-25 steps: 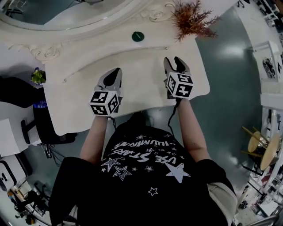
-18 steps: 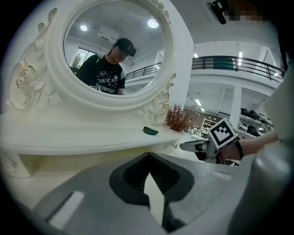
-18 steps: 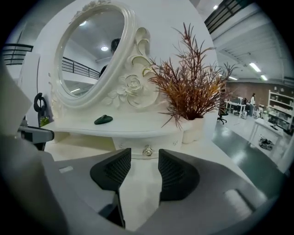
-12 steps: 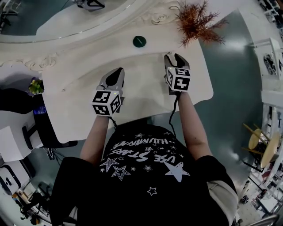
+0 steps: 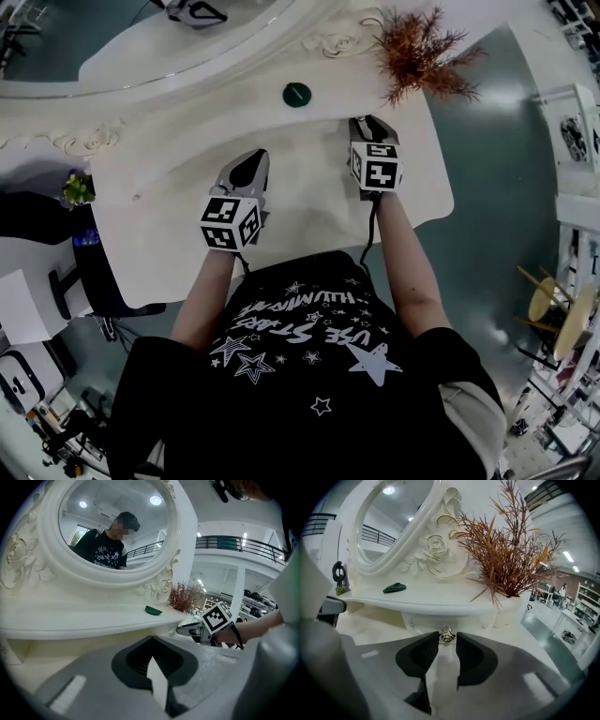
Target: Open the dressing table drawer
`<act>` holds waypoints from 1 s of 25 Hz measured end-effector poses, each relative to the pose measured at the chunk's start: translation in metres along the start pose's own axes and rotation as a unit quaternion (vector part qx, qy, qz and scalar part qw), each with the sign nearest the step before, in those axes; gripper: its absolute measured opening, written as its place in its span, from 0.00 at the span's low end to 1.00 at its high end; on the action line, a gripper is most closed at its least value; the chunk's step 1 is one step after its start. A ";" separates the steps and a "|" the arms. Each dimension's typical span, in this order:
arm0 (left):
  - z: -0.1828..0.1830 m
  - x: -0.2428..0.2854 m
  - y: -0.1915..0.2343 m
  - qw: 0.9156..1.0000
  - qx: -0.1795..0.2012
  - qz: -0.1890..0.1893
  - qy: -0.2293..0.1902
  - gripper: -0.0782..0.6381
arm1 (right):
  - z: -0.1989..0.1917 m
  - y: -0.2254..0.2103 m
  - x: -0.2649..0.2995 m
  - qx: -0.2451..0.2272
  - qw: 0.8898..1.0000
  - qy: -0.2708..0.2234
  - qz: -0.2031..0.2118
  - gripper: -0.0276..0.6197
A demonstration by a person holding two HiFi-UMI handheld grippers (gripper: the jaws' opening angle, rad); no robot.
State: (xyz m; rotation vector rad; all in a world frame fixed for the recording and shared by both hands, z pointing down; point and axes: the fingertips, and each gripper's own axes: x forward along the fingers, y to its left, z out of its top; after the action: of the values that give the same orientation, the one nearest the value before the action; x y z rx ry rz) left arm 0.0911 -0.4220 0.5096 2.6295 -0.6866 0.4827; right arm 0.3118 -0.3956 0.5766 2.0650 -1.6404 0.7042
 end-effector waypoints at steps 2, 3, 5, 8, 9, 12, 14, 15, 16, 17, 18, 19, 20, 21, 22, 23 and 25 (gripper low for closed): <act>0.000 -0.001 0.001 1.000 -0.001 0.006 0.000 0.11 | 0.000 0.001 0.000 0.001 1.000 0.000 0.004 0.25; 0.001 -0.002 0.002 1.000 -0.001 0.010 -0.001 0.11 | 0.000 0.001 0.000 0.001 1.000 0.000 0.006 0.25; 0.002 -0.005 0.002 1.000 -0.001 0.018 -0.003 0.11 | 0.000 0.002 0.001 -0.002 1.000 0.002 0.008 0.24; 0.001 -0.011 0.001 1.000 -0.006 0.026 -0.006 0.11 | -0.002 0.002 0.000 -0.004 1.000 0.007 0.014 0.24; 0.000 -0.012 0.000 1.000 -0.009 0.029 -0.007 0.11 | -0.002 0.002 0.000 -0.002 1.000 0.008 0.016 0.23; 0.000 -0.016 -0.006 0.999 -0.013 0.035 -0.011 0.11 | -0.004 0.001 -0.003 -0.005 1.000 0.010 0.020 0.23; 0.000 -0.018 -0.010 0.999 -0.013 0.038 -0.014 0.11 | -0.006 0.000 -0.006 -0.007 1.000 0.011 0.022 0.23; 0.000 -0.020 -0.011 0.999 -0.012 0.039 -0.015 0.11 | -0.008 0.000 -0.008 -0.007 1.000 0.011 0.022 0.23; -0.001 -0.022 -0.013 0.999 -0.012 0.040 -0.015 0.11 | -0.010 0.000 -0.011 -0.006 1.000 0.012 0.022 0.23; -0.002 -0.024 -0.014 0.999 -0.012 0.041 -0.016 0.11 | -0.012 0.000 -0.013 -0.006 1.000 0.013 0.022 0.23; -0.003 -0.026 -0.015 0.999 -0.012 0.043 -0.016 0.11 | -0.014 0.000 -0.016 -0.006 1.000 0.014 0.022 0.23; -0.003 -0.028 -0.016 0.999 -0.013 0.045 -0.017 0.11 | -0.015 0.000 -0.018 -0.006 1.000 0.014 0.022 0.23; -0.004 -0.029 -0.018 0.999 -0.013 0.047 -0.018 0.11 | -0.016 0.000 -0.020 -0.007 1.000 0.014 0.022 0.23; -0.004 -0.031 -0.019 0.999 -0.013 0.048 -0.019 0.11 | -0.018 0.000 -0.022 -0.007 1.000 0.014 0.022 0.23; -0.005 -0.033 -0.021 0.999 -0.012 0.048 -0.019 0.11 | -0.019 0.001 -0.023 -0.007 1.000 0.014 0.022 0.23; -0.005 -0.035 -0.022 0.999 -0.012 0.049 -0.020 0.11 | -0.020 0.001 -0.025 -0.007 1.000 0.014 0.021 0.23; -0.006 -0.038 -0.026 0.999 -0.012 0.049 -0.021 0.11 | -0.023 0.001 -0.029 -0.007 1.000 0.015 0.021 0.23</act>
State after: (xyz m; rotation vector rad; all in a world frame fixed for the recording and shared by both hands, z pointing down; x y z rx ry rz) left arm 0.0724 -0.3835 0.4920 2.5987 -0.8320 0.4445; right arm 0.3026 -0.3599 0.5768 2.0056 -1.6722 0.7319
